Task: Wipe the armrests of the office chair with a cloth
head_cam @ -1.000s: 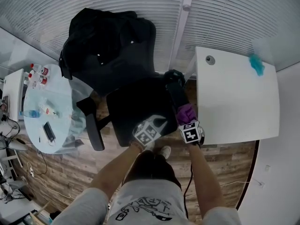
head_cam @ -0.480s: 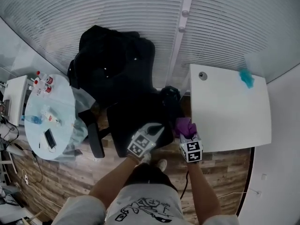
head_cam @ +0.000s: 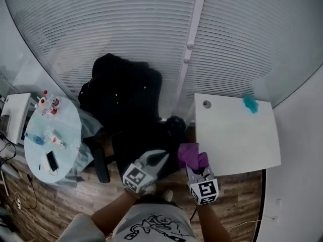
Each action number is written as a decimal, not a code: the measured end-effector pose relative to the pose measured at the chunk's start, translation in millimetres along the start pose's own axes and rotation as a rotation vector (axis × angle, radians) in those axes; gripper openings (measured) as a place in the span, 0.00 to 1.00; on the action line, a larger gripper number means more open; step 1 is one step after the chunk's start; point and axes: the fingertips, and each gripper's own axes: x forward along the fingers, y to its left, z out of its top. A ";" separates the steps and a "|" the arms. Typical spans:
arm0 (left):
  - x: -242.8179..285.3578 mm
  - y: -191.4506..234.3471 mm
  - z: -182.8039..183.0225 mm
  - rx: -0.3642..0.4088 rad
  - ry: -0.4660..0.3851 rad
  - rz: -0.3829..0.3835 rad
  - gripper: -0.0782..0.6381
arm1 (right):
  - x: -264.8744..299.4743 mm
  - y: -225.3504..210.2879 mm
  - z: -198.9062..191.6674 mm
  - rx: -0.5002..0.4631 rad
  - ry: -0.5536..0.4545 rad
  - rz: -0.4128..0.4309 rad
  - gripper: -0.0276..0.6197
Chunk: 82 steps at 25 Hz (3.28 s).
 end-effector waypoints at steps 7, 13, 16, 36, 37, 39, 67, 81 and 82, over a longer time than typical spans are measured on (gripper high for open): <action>-48.7 -40.5 72.4 -0.022 -0.157 -0.006 0.11 | -58.2 39.3 63.3 -0.001 -0.146 0.005 0.09; -65.9 -58.8 98.9 0.033 -0.177 0.005 0.11 | -73.9 55.0 79.6 -0.007 -0.170 0.017 0.09; -73.2 -61.3 101.6 0.027 -0.181 0.029 0.11 | -74.9 62.1 82.8 -0.014 -0.174 0.037 0.09; -252.2 -43.1 89.1 0.006 -0.238 0.481 0.11 | -35.2 236.0 102.4 -0.123 -0.186 0.532 0.09; -265.3 -42.0 88.0 0.003 -0.245 0.505 0.11 | -33.1 250.0 105.0 -0.124 -0.193 0.559 0.09; -291.5 -40.3 87.0 -0.002 -0.258 0.550 0.11 | -30.3 277.9 110.4 -0.133 -0.207 0.610 0.09; -512.6 47.4 59.2 0.001 -0.274 0.765 0.11 | 66.6 517.7 118.8 -0.242 -0.183 0.862 0.09; -531.8 70.9 45.3 -0.039 -0.266 0.850 0.11 | 92.2 535.1 120.9 -0.263 -0.176 0.923 0.09; -530.3 71.9 44.4 -0.041 -0.266 0.851 0.11 | 94.2 532.9 118.8 -0.268 -0.167 0.922 0.09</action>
